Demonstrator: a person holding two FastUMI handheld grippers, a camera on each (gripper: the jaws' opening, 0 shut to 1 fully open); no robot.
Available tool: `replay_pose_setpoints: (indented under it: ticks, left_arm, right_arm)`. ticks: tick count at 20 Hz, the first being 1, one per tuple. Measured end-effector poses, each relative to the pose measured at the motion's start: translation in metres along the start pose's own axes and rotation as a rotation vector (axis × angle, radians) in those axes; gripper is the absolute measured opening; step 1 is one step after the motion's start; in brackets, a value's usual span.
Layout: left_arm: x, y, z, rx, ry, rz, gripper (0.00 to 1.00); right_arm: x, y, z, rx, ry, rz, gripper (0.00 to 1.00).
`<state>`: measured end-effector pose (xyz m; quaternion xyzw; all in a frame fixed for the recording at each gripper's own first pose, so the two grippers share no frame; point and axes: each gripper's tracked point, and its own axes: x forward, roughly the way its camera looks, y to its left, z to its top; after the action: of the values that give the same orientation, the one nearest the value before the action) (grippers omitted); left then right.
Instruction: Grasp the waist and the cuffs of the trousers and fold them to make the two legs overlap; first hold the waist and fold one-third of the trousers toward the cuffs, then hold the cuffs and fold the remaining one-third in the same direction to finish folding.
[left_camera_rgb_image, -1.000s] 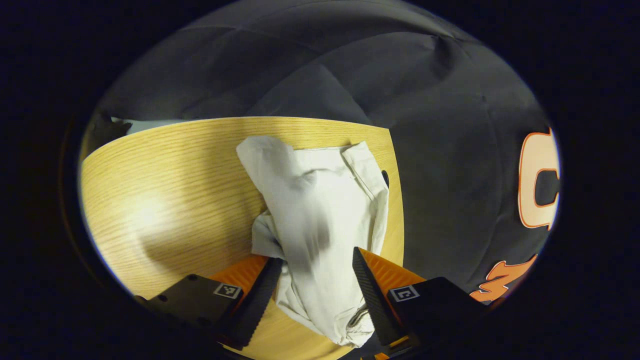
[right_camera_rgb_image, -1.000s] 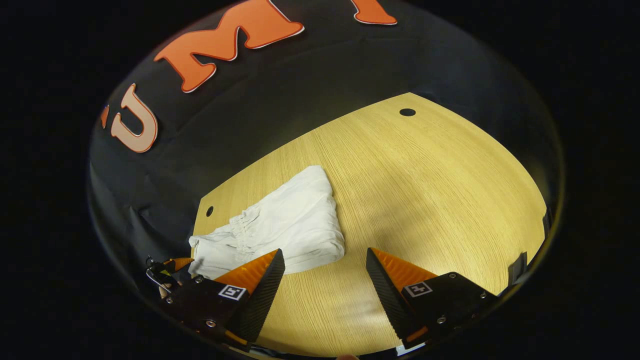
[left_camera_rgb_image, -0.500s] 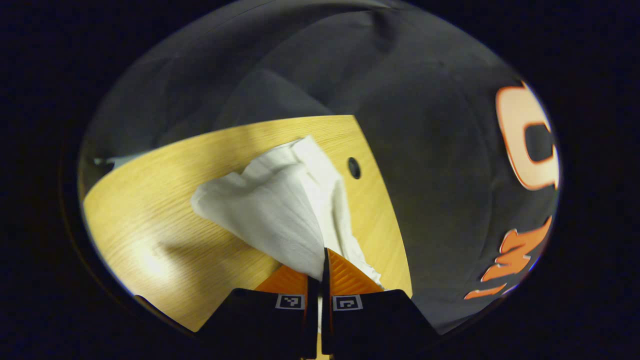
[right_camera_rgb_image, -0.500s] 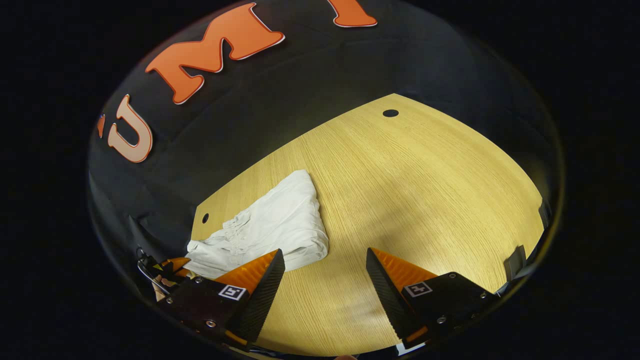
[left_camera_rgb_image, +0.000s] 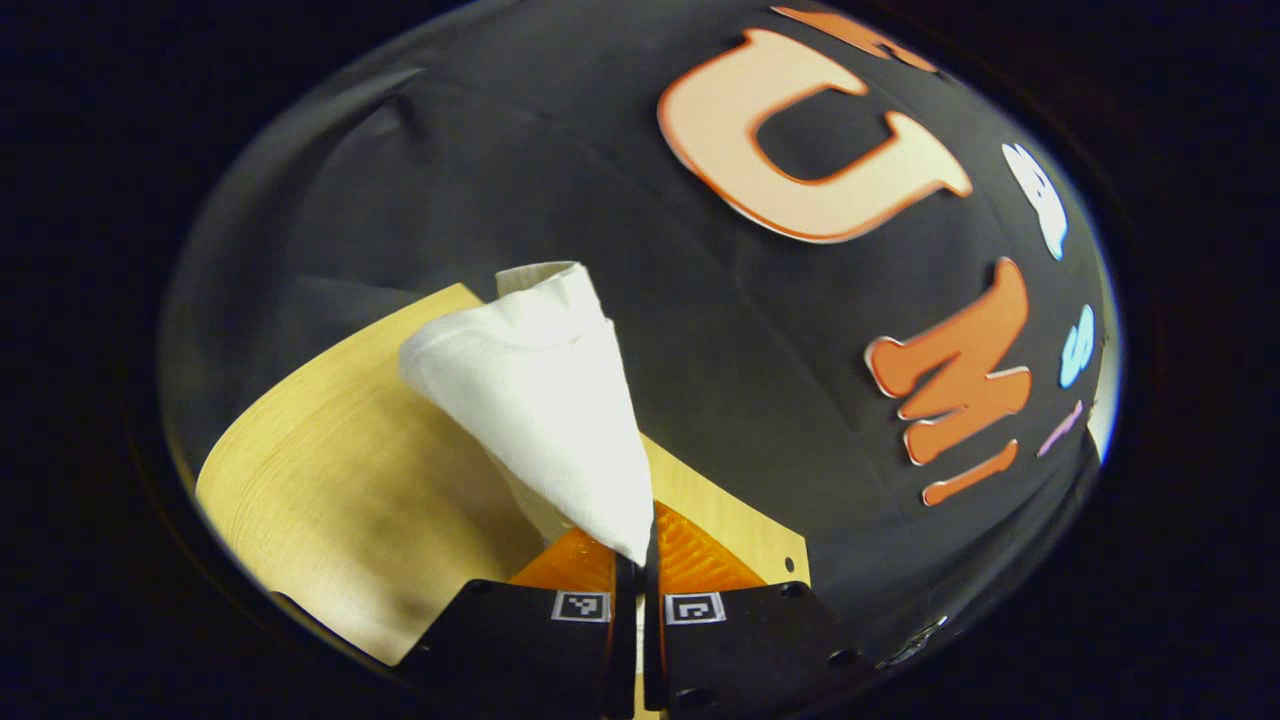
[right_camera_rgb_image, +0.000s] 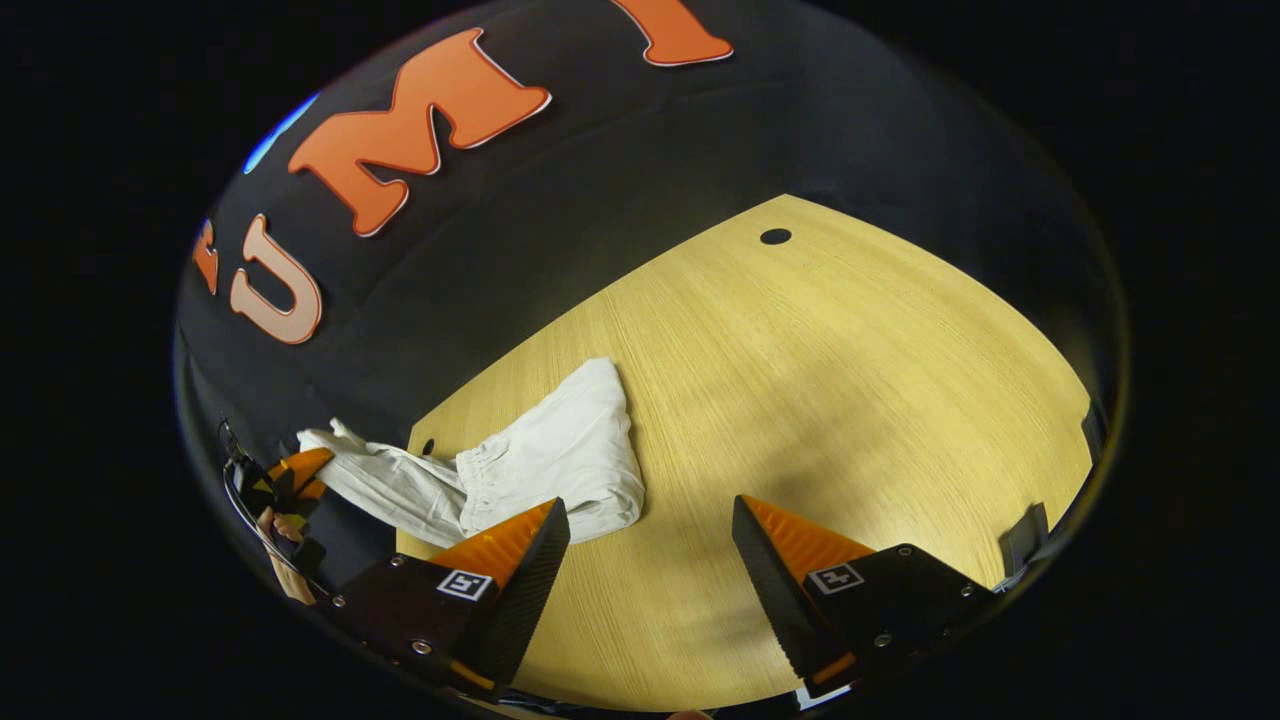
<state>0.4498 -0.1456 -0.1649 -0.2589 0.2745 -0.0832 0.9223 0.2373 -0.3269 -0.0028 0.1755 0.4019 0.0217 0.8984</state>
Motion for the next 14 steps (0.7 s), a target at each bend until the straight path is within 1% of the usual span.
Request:
replay_pose_setpoints:
  ticks: [2, 5, 8, 9, 11, 12, 13, 14]
  left_arm:
    - [0.012, -0.042, -0.018, 0.056, 0.023, -0.035, 0.06]
    - [0.03, -0.093, -0.061, 0.134, 0.086, -0.074, 0.06]
    - [0.063, -0.134, -0.12, 0.178, 0.167, -0.1, 0.06]
    - [0.07, -0.145, -0.14, 0.186, 0.197, -0.104, 0.06]
    - [0.096, -0.15, -0.178, 0.207, 0.261, -0.106, 0.07]
    - [0.108, -0.153, -0.196, 0.223, 0.296, -0.102, 0.07]
    - [0.111, -0.152, -0.21, 0.245, 0.328, -0.094, 0.05]
    - [0.119, -0.155, -0.234, 0.271, 0.357, -0.086, 0.06]
  right_arm:
    - [-0.009, -0.014, 0.008, 0.016, -0.017, 0.001, 0.99]
    - [-0.021, -0.042, 0.015, 0.03, -0.037, -0.015, 0.99]
    - [-0.033, -0.071, 0.014, 0.062, -0.04, -0.033, 0.99]
    - [-0.036, -0.08, 0.013, 0.075, -0.039, -0.04, 0.99]
    - [-0.043, -0.101, 0.009, 0.096, -0.034, -0.058, 0.99]
    - [-0.046, -0.109, 0.008, 0.105, -0.034, -0.066, 0.98]
    - [-0.049, -0.117, 0.007, 0.115, -0.035, -0.072, 0.99]
    - [-0.052, -0.123, 0.006, 0.122, -0.036, -0.078, 0.98]
